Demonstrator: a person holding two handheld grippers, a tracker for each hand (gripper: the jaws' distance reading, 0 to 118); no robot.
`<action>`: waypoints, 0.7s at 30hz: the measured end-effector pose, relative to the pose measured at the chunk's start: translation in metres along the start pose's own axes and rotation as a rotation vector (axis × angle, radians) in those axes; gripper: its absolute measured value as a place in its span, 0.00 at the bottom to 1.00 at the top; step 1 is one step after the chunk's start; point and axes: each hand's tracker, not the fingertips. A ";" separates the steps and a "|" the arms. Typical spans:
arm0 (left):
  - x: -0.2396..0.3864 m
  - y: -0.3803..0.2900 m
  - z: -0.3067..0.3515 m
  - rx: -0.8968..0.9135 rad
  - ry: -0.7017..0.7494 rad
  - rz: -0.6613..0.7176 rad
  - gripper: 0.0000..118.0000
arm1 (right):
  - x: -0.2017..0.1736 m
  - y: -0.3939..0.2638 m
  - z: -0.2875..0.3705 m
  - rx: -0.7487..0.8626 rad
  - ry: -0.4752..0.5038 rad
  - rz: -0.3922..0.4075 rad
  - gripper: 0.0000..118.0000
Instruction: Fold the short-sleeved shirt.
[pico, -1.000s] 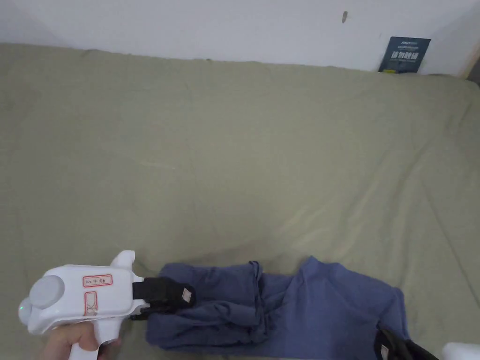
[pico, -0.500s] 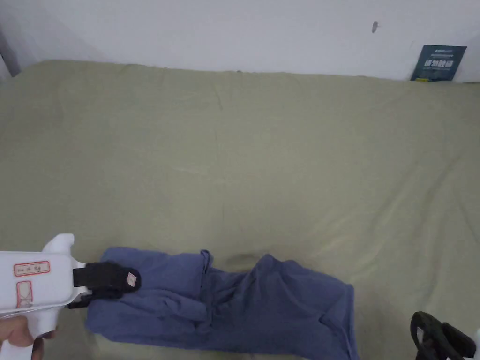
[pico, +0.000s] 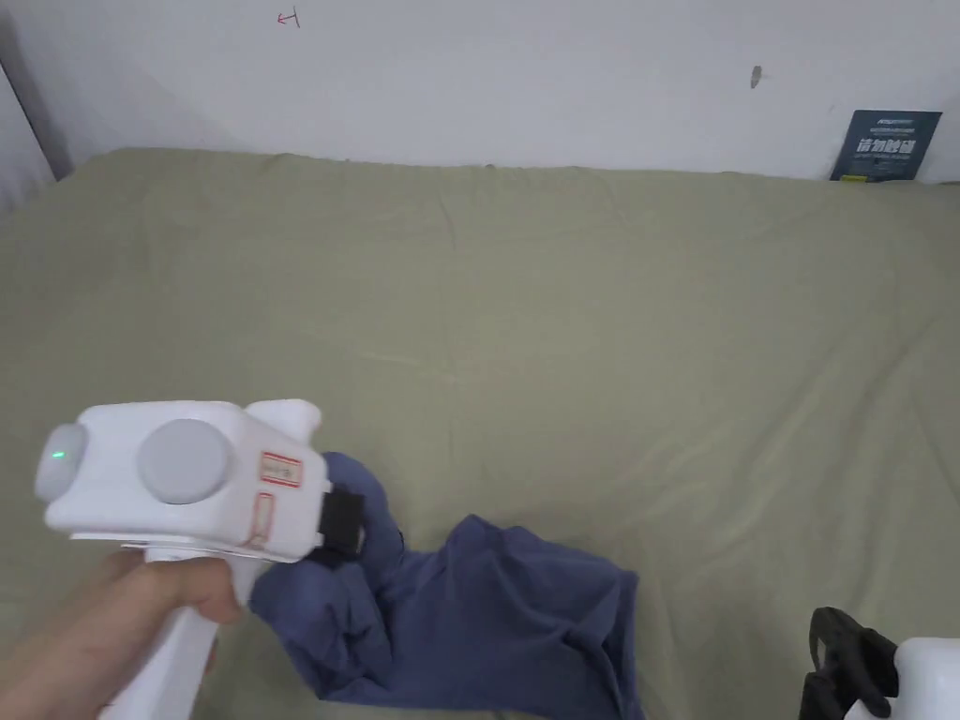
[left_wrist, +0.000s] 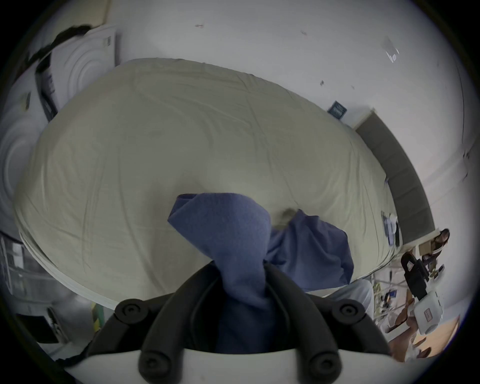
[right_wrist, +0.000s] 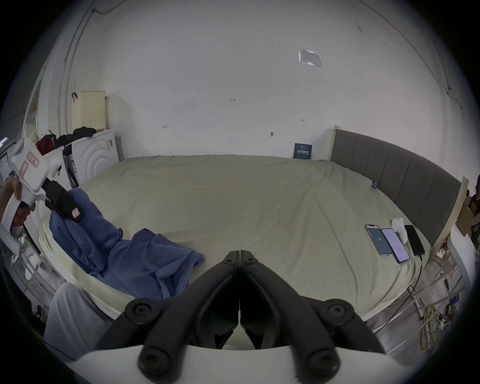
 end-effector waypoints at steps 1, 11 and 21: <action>0.016 0.001 -0.007 -0.002 0.005 -0.018 0.09 | 0.002 -0.001 0.000 0.000 0.001 -0.004 0.00; 0.155 -0.010 -0.138 -0.135 0.080 -0.285 0.73 | 0.019 -0.013 -0.001 -0.030 -0.023 -0.051 0.00; 0.097 0.007 -0.083 -0.038 -0.250 -0.074 0.93 | 0.025 -0.015 0.001 -0.044 -0.017 -0.077 0.00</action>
